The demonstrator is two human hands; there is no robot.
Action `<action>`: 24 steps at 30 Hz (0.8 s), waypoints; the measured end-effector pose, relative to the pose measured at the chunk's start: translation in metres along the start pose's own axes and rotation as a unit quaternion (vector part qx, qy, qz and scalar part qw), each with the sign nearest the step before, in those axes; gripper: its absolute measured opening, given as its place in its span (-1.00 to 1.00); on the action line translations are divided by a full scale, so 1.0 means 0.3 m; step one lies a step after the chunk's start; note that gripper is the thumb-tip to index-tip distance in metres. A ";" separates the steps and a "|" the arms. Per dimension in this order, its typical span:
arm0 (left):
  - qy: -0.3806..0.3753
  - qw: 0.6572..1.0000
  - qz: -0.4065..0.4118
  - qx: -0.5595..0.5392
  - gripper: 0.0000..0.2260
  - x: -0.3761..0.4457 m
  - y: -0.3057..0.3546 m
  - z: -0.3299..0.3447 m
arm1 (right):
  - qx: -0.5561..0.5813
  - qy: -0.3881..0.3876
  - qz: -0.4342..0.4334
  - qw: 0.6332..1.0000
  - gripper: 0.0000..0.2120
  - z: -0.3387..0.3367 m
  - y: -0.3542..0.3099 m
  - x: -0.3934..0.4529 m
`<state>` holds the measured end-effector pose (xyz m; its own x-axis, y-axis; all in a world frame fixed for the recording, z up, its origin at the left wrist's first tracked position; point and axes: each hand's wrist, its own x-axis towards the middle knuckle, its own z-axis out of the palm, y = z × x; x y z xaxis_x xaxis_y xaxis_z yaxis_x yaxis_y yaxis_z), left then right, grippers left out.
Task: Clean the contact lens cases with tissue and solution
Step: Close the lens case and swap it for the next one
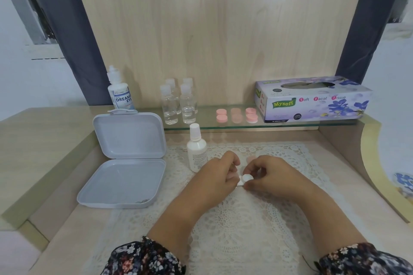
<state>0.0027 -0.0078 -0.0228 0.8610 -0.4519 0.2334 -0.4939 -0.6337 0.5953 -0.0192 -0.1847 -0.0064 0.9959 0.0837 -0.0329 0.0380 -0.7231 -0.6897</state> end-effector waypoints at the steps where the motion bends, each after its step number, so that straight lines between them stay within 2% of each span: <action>1: -0.001 1.000 0.003 0.005 -0.81 0.000 0.001 0.001 | 0.003 0.000 0.000 1.000 -0.88 0.001 0.001 0.000; 10: -0.025 1.000 0.003 0.015 -0.69 0.002 0.001 -0.002 | 0.008 0.000 0.000 1.000 -0.88 0.003 0.008 0.005; 21: -0.036 0.999 -0.007 -0.024 -0.73 0.002 -0.003 0.002 | 0.008 -0.001 0.000 1.000 -0.88 0.002 0.008 0.004; 24: -0.021 0.999 -0.015 -0.022 -0.63 0.008 -0.009 0.007 | 0.010 -0.001 0.000 1.000 -0.87 0.001 0.006 0.004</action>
<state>0.0058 -0.0085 -0.0256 0.8691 -0.4597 0.1824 -0.4609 -0.6194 0.6355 -0.0180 -0.1857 -0.0080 0.9957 0.0860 -0.0339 0.0373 -0.7095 -0.7037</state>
